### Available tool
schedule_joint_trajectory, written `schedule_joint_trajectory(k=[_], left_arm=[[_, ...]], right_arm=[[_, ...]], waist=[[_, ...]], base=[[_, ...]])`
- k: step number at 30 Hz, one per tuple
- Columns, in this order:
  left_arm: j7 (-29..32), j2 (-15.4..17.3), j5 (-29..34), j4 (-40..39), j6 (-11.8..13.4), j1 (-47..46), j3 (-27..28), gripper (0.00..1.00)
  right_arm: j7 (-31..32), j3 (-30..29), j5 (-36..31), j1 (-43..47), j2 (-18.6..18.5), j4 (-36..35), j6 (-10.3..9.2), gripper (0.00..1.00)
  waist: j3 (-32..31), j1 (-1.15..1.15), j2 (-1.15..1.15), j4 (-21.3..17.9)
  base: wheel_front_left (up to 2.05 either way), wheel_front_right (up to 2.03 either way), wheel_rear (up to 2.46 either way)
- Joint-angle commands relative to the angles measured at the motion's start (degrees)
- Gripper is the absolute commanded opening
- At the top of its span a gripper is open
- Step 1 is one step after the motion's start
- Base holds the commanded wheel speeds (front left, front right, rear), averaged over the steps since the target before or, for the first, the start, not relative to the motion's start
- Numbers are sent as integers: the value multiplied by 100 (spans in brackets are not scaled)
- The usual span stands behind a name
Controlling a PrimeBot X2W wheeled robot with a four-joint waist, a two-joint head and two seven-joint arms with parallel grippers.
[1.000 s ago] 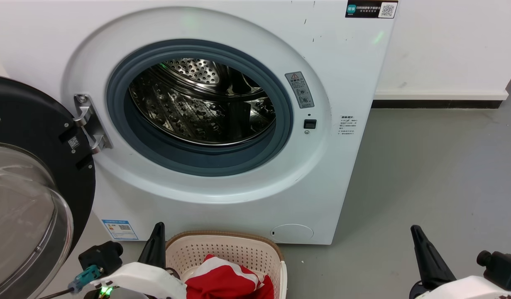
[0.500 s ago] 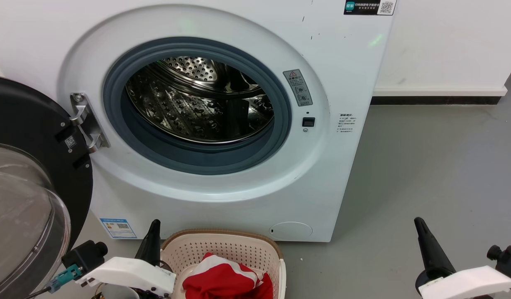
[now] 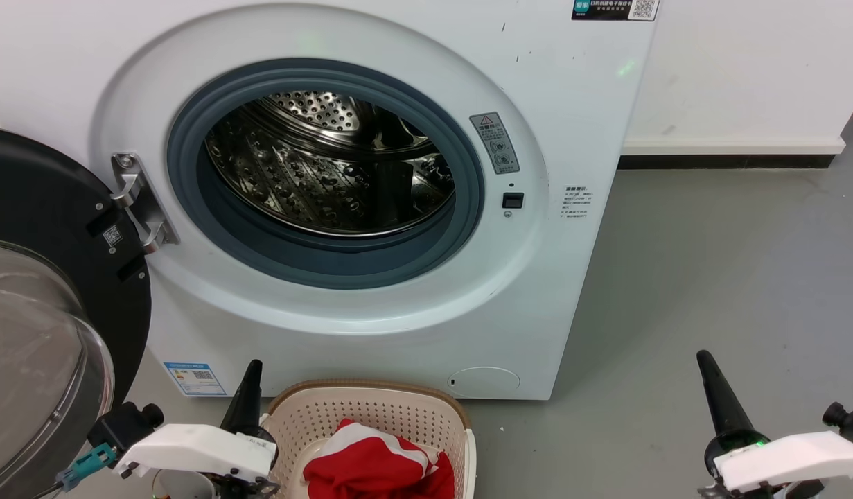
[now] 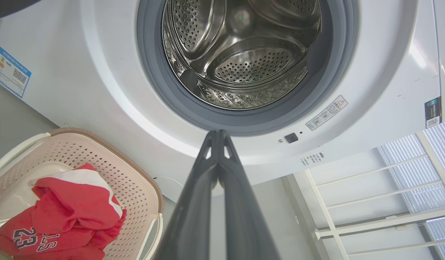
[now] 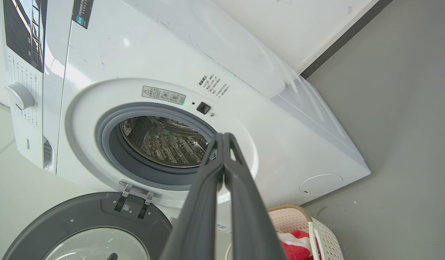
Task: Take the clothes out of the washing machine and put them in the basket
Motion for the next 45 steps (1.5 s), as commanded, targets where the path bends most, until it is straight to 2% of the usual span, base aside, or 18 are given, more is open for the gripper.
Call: schedule_joint_trajectory(k=[1,13,45], left_arm=[[30,-23,-203,-27,-65,-181,70,0],[163,-74,-977,64,-217,-250,258,0],[458,-212,-2576,265,-545,-384,669,0]], right_arm=[[21,-21,221,-210,-39,-3,0,0],[103,-88,1031,-399,-38,193,0,0],[290,-255,2694,-745,-6,613,-1,0]], waist=[[7,0,0,-4],[51,0,0,-29],[163,-1,0,-92]], base=[[0,0,0],[0,0,0],[0,0,0]])
